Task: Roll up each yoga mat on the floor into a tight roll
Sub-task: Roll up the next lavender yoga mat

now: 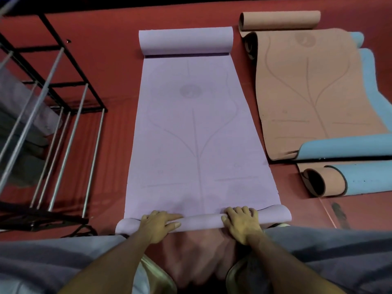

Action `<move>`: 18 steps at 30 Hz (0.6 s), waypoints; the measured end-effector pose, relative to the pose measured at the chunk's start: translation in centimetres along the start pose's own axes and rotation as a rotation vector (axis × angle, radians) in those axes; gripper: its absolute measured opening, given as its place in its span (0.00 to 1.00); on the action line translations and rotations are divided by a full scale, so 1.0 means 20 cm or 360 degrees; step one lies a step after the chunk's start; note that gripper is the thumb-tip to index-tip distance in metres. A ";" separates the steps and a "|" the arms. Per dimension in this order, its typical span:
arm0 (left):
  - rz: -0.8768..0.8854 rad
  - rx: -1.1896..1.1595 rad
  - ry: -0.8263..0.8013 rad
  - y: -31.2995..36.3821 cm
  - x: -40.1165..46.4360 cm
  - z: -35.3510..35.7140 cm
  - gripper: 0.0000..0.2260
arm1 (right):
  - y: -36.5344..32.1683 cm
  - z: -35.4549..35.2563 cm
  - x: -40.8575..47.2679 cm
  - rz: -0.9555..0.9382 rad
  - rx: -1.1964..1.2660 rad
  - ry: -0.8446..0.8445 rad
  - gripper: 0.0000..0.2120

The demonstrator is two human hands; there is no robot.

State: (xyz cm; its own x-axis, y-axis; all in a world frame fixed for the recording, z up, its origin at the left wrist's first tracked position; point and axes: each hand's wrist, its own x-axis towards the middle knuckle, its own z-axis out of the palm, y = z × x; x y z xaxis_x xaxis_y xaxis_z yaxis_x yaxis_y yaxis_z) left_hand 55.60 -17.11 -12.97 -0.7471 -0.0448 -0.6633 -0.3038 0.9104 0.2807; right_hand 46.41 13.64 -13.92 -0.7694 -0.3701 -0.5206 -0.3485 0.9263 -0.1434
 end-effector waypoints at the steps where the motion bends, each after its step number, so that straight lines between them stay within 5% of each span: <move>1: 0.0001 -0.0004 0.0015 0.00 0.00 0.00 0.19 | 0.00 0.00 -0.01 -0.0002 -0.0019 0.0012 0.19; 6: 0.0035 -0.0122 0.0134 0.02 -0.01 0.00 0.18 | 0.02 0.06 -0.03 -0.0009 -0.0083 0.0197 0.30; 12: 0.0003 -0.0296 0.0047 -0.01 0.04 0.01 0.19 | 0.00 0.01 0.01 0.0062 0.0102 0.0040 0.17; 18: -0.0055 -0.0274 0.0024 -0.01 0.06 0.03 0.19 | -0.02 -0.01 0.04 0.0110 0.0104 -0.0008 0.16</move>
State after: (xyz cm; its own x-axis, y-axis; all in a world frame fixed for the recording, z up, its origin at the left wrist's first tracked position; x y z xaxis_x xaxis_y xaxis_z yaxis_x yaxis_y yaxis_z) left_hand 55.10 -17.18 -14.21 -0.7429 -0.0825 -0.6643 -0.4255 0.8243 0.3735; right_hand 45.76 12.91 -14.08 -0.7876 -0.3047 -0.5355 -0.2588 0.9524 -0.1614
